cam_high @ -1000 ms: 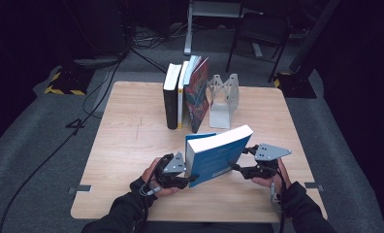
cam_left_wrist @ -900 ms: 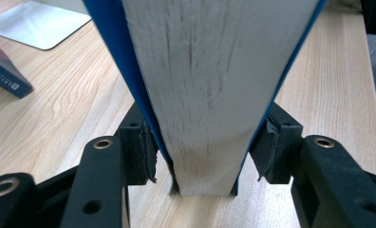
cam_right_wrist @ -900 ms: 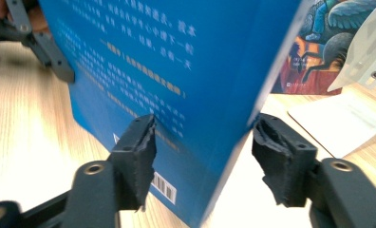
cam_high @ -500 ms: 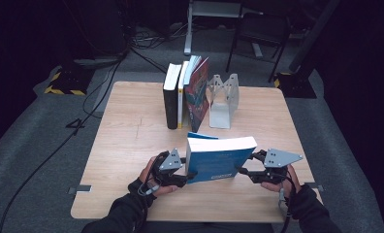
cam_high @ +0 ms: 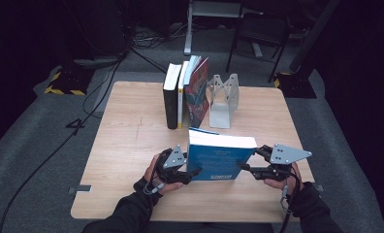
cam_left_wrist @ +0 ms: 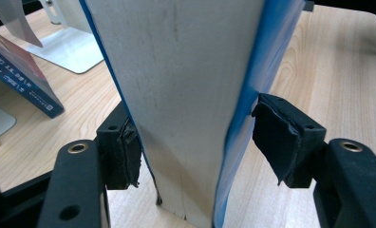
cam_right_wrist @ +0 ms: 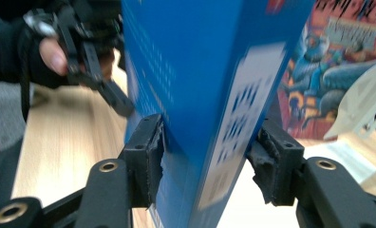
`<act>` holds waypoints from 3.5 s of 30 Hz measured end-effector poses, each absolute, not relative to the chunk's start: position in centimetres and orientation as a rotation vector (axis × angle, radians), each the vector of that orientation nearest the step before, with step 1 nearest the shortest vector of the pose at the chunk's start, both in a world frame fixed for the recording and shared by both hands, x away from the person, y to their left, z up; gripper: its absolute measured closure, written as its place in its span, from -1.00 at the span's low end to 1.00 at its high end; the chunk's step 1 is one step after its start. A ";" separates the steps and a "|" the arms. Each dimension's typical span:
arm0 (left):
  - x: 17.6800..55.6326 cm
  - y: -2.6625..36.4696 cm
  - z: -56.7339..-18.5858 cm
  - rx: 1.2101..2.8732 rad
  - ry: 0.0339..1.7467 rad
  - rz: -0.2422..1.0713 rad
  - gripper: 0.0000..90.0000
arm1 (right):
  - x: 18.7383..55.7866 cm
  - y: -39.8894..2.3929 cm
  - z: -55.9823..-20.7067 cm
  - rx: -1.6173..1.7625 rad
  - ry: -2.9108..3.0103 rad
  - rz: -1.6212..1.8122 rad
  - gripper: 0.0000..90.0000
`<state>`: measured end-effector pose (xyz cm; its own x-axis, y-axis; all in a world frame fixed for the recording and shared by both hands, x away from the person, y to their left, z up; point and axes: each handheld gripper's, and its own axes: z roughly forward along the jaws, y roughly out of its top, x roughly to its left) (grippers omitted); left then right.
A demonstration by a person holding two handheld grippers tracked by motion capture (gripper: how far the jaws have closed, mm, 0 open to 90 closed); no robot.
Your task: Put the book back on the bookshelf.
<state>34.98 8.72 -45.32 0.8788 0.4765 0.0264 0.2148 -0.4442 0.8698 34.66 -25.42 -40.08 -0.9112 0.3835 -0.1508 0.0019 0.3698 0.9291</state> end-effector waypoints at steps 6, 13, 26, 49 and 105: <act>35.7 7.9 -45.3 2.025 0.522 0.335 -0.34 | 34.4 -24.7 -38.0 0.304 2.241 1.619 0.06; 36.6 7.1 -45.2 2.033 0.513 0.312 -0.48 | 33.4 -24.3 -36.3 0.280 2.277 1.562 0.20; 38.8 5.1 -45.2 2.044 0.444 0.247 -0.58 | 32.6 -24.6 -34.6 0.362 2.344 1.455 0.25; 39.7 3.5 -45.2 2.046 0.431 0.263 -0.68 | 36.2 -22.8 -32.3 0.527 2.532 1.297 0.23; 32.5 12.5 -50.4 2.312 0.636 0.237 -0.68 | 34.0 -24.7 -32.1 0.661 2.468 1.190 0.33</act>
